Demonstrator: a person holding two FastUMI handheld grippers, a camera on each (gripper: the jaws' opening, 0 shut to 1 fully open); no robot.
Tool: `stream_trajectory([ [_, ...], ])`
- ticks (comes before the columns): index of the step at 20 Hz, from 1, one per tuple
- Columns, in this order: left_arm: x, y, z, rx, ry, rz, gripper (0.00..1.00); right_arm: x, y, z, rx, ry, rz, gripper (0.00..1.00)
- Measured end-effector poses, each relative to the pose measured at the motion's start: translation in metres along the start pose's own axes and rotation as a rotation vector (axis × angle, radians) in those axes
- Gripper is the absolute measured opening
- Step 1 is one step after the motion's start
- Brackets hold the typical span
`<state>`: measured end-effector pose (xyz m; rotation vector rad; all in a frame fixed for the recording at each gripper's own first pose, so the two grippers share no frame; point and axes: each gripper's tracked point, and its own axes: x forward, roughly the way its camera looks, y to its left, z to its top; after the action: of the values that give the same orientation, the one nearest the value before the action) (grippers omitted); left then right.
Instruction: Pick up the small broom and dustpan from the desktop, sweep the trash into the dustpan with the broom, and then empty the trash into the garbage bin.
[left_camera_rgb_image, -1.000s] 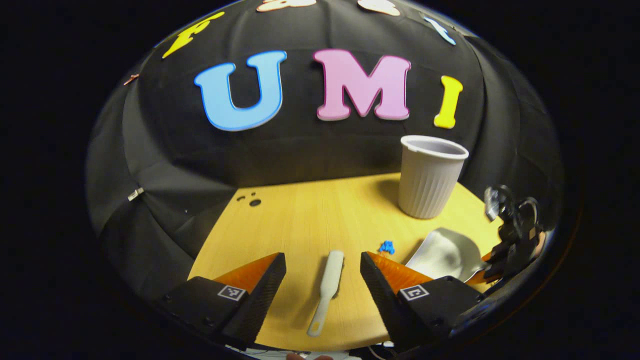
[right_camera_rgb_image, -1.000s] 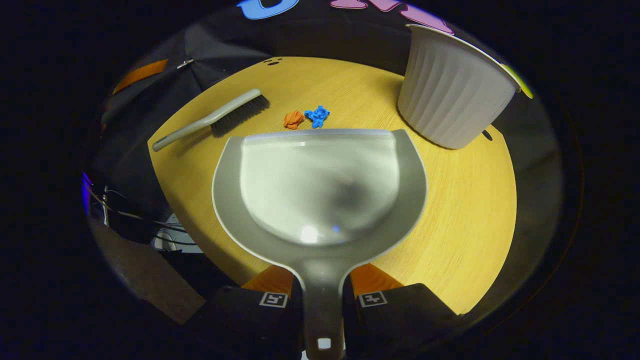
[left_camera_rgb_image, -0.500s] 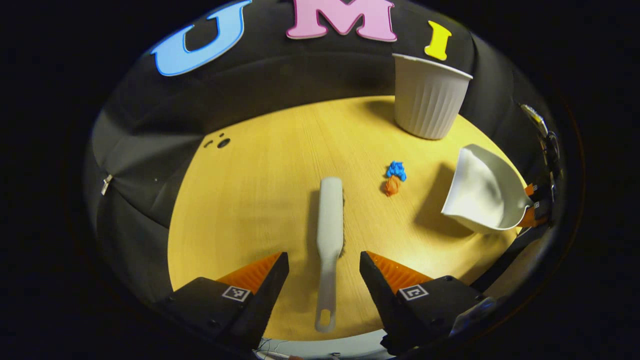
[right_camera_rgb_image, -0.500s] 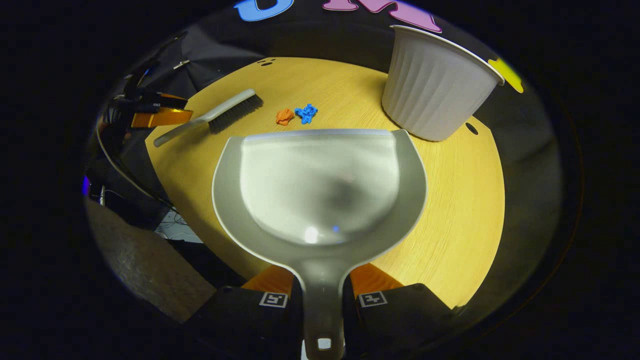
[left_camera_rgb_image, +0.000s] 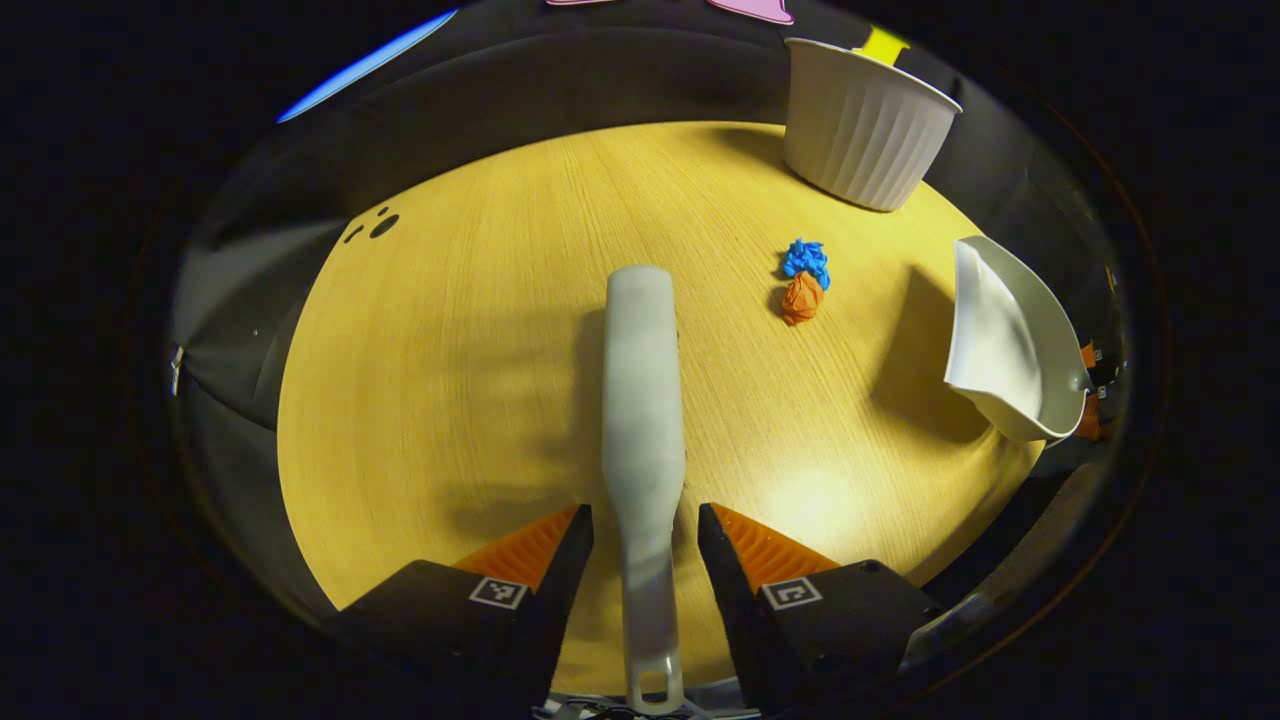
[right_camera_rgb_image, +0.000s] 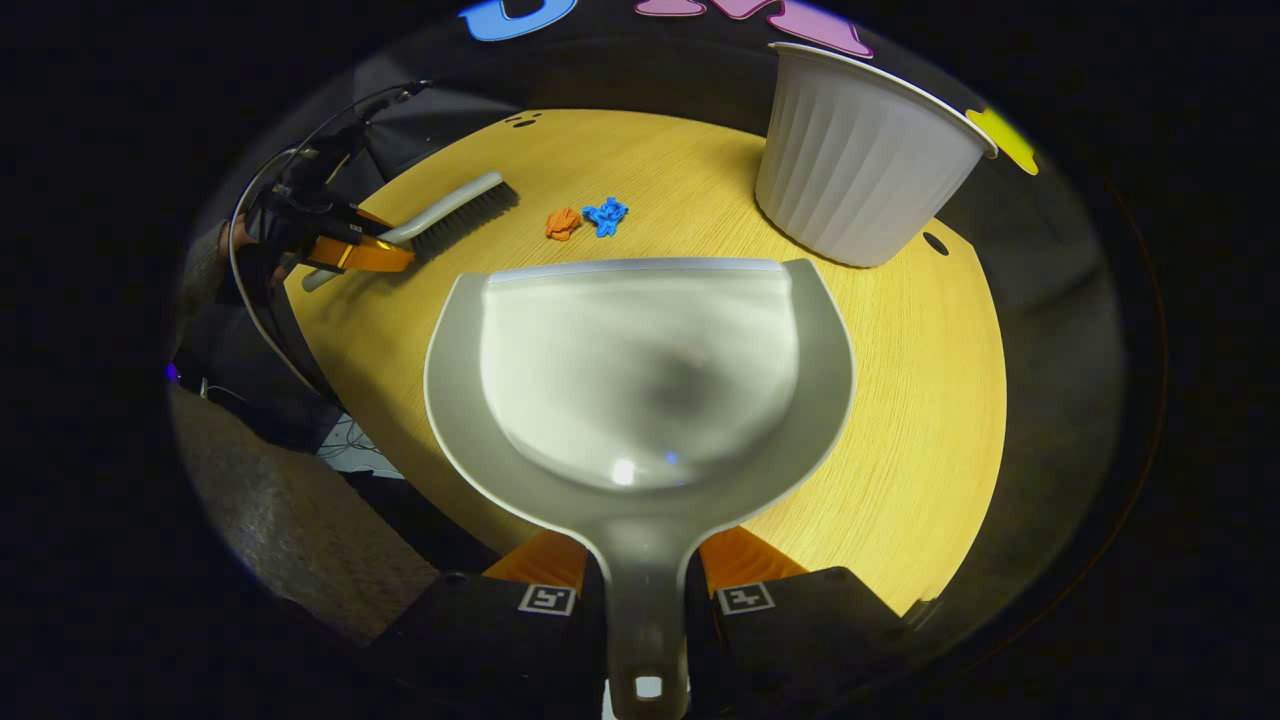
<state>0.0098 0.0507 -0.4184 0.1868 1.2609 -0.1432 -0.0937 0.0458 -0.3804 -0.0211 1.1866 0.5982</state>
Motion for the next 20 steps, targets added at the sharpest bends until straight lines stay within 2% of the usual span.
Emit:
stream_trajectory([
  [2,0.009,-0.001,-0.002,0.006,0.025,-0.005,0.65,0.001,0.002,-0.002,-0.006,0.015,0.001,0.32],
  [4,0.014,-0.001,-0.005,0.016,0.04,-0.002,0.55,0.001,0.003,-0.002,-0.012,0.023,0.0,0.36],
  [5,0.016,-0.002,-0.005,0.022,0.046,-0.003,0.55,0.002,0.004,-0.001,-0.014,0.026,0.004,0.36],
  [6,0.017,-0.002,-0.006,0.03,0.049,-0.003,0.43,0.002,0.006,0.001,-0.015,0.027,0.009,0.32],
  [7,0.017,-0.002,-0.004,0.026,0.043,0.0,0.33,0.002,0.009,0.002,-0.023,0.035,0.019,0.36],
  [9,0.017,-0.001,-0.005,0.012,0.052,-0.001,0.3,0.002,0.013,0.004,-0.046,0.053,0.027,0.36],
  [11,0.014,0.007,-0.002,0.012,0.058,0.034,0.27,0.003,0.016,0.005,-0.068,0.072,0.032,0.36],
  [13,0.008,0.009,0.015,0.01,0.023,0.049,0.28,0.004,0.018,0.003,-0.084,0.113,0.042,0.36],
  [14,0.006,0.009,0.026,0.015,0.0,0.048,0.27,0.004,0.019,0.002,-0.089,0.142,0.046,0.31],
  [15,0.005,0.006,0.035,0.025,-0.019,0.042,0.26,0.002,0.018,0.0,-0.095,0.169,0.046,0.36],
  [20,0.009,-0.005,0.079,0.129,-0.066,0.041,0.26,0.0,0.02,0.004,-0.095,0.258,0.057,0.36],
])
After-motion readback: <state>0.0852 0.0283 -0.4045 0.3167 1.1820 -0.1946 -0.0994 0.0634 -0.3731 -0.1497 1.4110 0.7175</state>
